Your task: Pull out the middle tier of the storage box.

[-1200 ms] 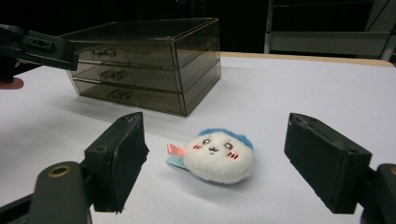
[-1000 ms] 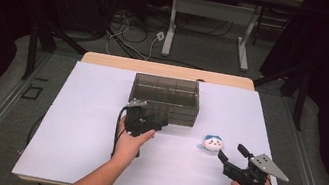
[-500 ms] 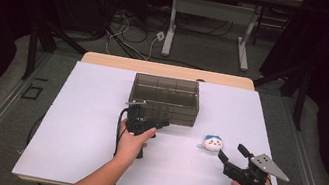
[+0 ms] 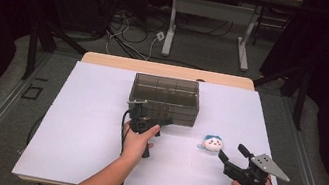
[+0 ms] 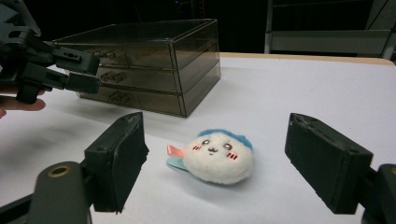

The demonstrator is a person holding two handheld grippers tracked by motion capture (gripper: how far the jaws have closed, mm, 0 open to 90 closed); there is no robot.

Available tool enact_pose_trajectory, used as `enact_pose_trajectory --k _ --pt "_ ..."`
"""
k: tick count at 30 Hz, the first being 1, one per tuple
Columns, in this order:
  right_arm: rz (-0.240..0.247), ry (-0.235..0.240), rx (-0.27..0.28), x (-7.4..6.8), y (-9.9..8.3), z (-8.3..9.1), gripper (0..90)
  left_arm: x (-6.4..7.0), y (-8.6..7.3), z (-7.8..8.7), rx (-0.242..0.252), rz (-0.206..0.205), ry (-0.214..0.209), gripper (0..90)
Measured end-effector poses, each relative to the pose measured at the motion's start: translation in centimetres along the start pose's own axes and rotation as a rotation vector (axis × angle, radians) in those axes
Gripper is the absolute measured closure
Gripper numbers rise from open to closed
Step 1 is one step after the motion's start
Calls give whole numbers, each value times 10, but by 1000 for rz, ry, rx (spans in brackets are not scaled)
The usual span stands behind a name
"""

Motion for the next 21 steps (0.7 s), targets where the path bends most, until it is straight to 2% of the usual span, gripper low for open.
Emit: enact_pose_trajectory --k 5,12,16,21 --pt "0 -4 -1 0 0 0 202 -1 0 -4 1 30 4 445" --pt "-1 -4 0 0 0 0 202 -3 -1 -8 -2 30 14 445" --pt "-7 -1 -5 0 0 0 202 -7 0 -10 5 44 30 445" --pt "-5 -3 -2 1 0 0 201 -9 -1 -11 5 46 24 445"
Point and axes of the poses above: each handheld gripper's, and its own axes: z roughly backward along the jaws, y roughly out of its top, x roughly to its right, the point moved 9 cm from there along -z, roughly forward along the jaws, and after that the axes turned 13 degrees about -z, right-handed, at the moved point
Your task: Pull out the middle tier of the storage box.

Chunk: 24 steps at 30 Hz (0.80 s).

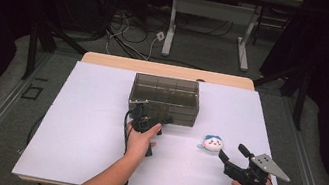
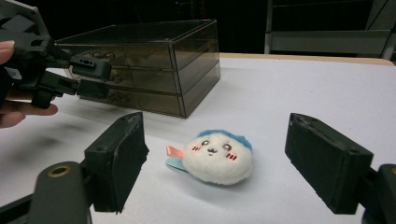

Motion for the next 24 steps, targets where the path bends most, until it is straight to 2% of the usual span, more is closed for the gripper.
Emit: enact_pose_trajectory --k 2,5,7,9,10,15,18,24 --pt "-2 -1 -1 0 0 0 201 0 0 -1 7 8 2 445" --pt "-3 1 -1 0 0 0 201 -1 0 -3 2 -1 6 449" --pt "-2 2 -2 0 0 0 201 0 1 -4 14 15 4 449" --pt "-3 4 -2 0 0 0 201 0 1 -6 14 9 4 449" --pt "0 4 -2 0 0 0 201 1 2 -6 18 18 1 450" --pt "0 0 -4 1 0 0 201 1 2 -9 17 4 -2 450" --pt "0 2 -1 1 0 0 201 3 4 -10 25 22 -5 454" --pt "0 2 -2 1 0 0 201 1 4 -12 22 10 2 466"
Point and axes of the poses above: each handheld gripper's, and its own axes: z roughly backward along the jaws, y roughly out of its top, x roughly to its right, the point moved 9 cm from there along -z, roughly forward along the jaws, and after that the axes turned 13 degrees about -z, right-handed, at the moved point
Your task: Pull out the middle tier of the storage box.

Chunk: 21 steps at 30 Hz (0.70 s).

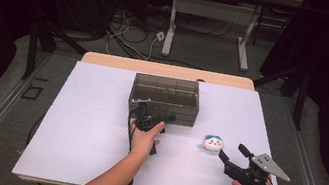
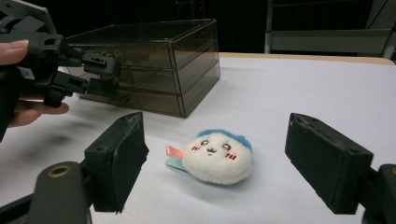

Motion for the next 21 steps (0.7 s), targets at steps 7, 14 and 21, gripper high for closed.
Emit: enact_pose_trajectory --k 7,14,21 --pt "0 1 -1 0 0 0 201 0 0 -3 10 11 16 516" --pt "-1 0 3 0 0 0 201 -2 -1 -4 31 35 34 579" --pt "-2 3 2 0 0 -1 201 -5 -3 -3 63 74 30 654"
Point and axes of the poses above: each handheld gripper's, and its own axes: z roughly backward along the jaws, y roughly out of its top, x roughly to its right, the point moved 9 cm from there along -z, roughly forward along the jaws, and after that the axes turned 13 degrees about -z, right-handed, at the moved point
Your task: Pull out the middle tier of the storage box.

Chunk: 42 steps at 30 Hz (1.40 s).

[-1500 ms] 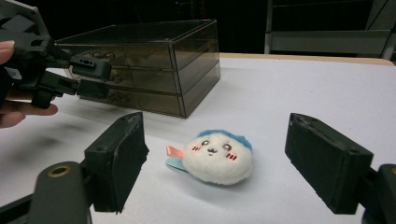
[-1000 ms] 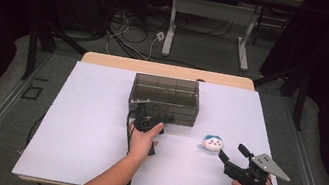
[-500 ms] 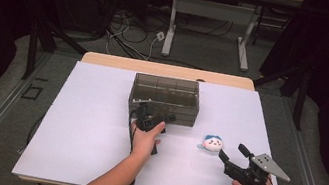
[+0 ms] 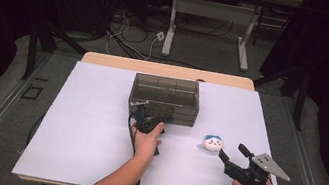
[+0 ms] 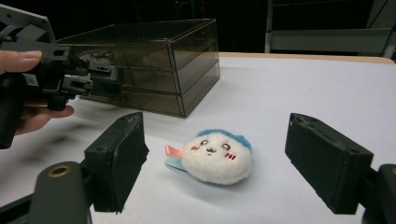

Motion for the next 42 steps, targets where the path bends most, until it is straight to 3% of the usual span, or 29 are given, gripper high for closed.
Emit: enact_pose_trajectory --k 6,15,24,42 --pt "-1 0 -9 0 -1 -1 201 -1 -2 0 -1 -3 18 687" --pt "-1 -2 -7 1 -1 -1 201 -3 -2 0 36 25 37 738" --pt "-7 1 -11 0 -2 -1 201 -5 -3 1 33 33 38 799" --pt "-5 1 -11 1 -1 -1 201 -5 -3 1 40 27 37 814"
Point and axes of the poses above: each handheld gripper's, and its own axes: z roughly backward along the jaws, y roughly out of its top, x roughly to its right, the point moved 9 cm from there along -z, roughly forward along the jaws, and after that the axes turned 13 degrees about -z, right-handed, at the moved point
